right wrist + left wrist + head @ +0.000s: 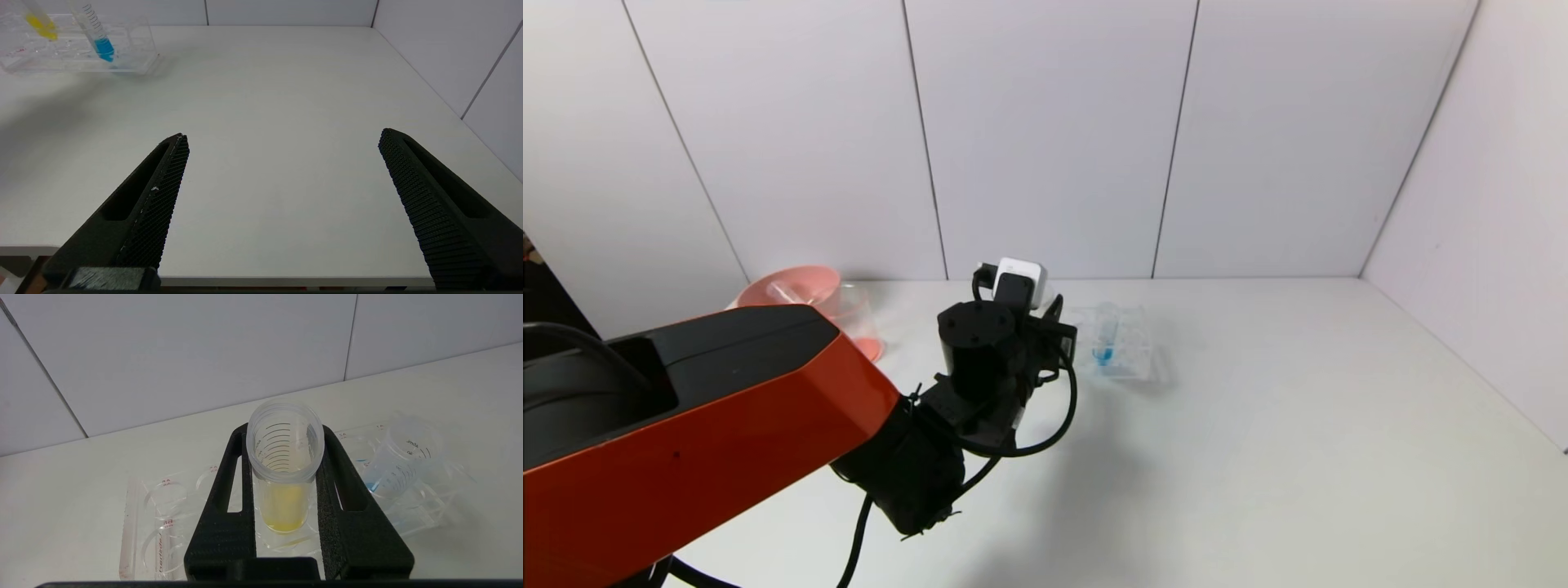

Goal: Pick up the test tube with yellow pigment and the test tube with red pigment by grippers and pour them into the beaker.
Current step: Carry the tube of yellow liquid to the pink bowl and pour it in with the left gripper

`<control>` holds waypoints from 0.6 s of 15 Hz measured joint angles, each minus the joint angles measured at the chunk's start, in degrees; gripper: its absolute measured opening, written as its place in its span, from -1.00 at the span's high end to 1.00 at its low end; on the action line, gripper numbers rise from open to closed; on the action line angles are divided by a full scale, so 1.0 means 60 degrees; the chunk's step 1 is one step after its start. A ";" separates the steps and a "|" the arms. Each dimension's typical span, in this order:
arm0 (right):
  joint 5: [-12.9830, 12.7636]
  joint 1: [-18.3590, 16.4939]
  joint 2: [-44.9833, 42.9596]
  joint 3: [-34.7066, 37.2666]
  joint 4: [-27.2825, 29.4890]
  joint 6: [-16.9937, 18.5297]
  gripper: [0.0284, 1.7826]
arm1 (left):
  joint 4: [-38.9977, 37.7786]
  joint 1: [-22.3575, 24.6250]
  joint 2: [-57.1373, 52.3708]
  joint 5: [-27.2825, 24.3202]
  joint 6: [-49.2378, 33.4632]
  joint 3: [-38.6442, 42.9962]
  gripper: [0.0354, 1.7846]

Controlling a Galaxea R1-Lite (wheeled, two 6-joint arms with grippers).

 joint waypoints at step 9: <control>0.0004 0.0000 0.0000 0.0000 0.0000 0.0000 -0.91 | -0.0028 -0.0065 -0.0445 0.0006 0.0435 -0.0002 0.54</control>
